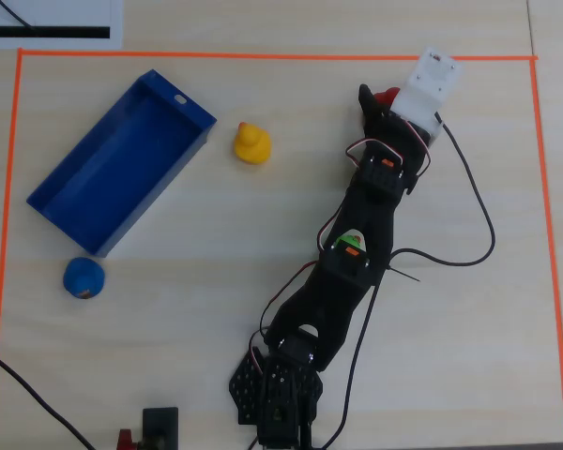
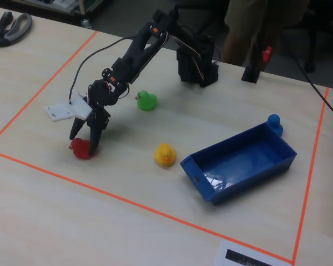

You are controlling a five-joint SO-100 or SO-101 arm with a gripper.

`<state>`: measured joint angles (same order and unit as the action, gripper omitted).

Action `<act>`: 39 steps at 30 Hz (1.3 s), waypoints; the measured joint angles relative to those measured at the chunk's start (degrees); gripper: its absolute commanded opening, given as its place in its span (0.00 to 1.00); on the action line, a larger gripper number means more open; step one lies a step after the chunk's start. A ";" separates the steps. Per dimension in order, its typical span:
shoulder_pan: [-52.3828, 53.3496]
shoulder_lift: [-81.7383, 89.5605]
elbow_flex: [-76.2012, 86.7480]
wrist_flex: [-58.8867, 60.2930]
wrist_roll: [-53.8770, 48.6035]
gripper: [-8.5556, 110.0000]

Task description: Grasp red duck and put it into box.

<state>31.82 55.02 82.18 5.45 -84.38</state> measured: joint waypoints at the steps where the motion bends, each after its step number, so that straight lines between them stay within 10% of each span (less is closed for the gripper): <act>1: 0.00 -0.35 -0.09 0.00 -0.09 0.44; 17: 0.09 -3.60 -2.20 0.00 -0.09 0.41; 22: 0.00 -4.22 -2.20 0.00 0.00 0.07; 39: -0.88 -1.49 -4.57 9.23 6.59 0.07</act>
<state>30.94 53.53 77.61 14.68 -77.78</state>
